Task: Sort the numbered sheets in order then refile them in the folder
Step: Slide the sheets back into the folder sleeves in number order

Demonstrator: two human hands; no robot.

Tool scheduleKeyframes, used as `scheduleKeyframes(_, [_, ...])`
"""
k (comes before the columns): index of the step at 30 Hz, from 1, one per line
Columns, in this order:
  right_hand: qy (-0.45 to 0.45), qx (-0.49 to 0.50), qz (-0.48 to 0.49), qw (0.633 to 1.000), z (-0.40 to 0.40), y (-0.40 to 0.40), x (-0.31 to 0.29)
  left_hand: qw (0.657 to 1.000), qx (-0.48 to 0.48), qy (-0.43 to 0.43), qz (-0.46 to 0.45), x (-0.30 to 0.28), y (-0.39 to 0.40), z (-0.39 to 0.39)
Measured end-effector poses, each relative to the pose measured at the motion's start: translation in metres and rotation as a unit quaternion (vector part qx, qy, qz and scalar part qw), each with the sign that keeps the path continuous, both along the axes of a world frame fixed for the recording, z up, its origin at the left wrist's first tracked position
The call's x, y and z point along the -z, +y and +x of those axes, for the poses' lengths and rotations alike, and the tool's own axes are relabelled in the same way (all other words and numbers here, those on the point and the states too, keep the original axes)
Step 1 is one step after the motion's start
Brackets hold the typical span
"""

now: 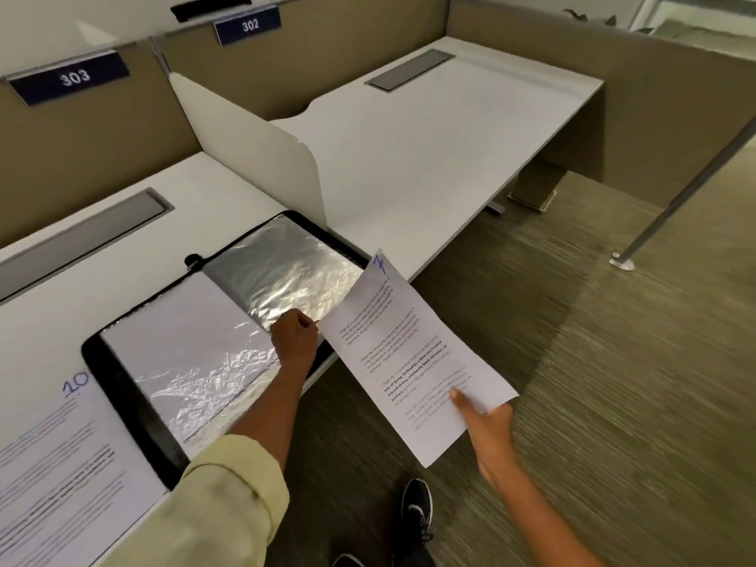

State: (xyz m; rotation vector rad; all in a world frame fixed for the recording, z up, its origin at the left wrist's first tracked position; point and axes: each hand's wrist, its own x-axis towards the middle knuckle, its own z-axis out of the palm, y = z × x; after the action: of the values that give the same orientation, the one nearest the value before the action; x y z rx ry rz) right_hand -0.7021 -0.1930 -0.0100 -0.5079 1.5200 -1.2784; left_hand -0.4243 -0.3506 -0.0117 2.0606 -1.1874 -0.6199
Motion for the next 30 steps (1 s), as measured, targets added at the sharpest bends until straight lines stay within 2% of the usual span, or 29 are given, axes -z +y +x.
scheduleKeyframes(5, [0.017, 0.014, -0.004, 1.000, 0.002, 0.003, -0.001, 0.997, 0.077, 0.029, 0.006, 0.005, 0.001, 0.000])
scheduleKeyframes(11, [0.038, 0.025, -0.009, 0.999, 0.010, 0.001, 0.002, 0.996, 0.062, 0.056, 0.029, 0.007, -0.003, 0.011])
scheduleKeyframes(16, [0.091, 0.011, -0.017, 0.996, 0.019, 0.001, 0.003, 0.994, 0.074, -0.024, -0.071, 0.003, 0.004, 0.009])
scheduleKeyframes(21, [0.119, 0.008, -0.027, 0.992, 0.030, 0.001, -0.003, 0.989, 0.086, -0.062, -0.102, 0.000, 0.013, -0.001])
scheduleKeyframes(30, [0.102, -0.065, 0.002, 0.993, 0.050, 0.001, 0.006, 0.992, 0.099, -0.005, -0.078, 0.000, 0.011, -0.008])
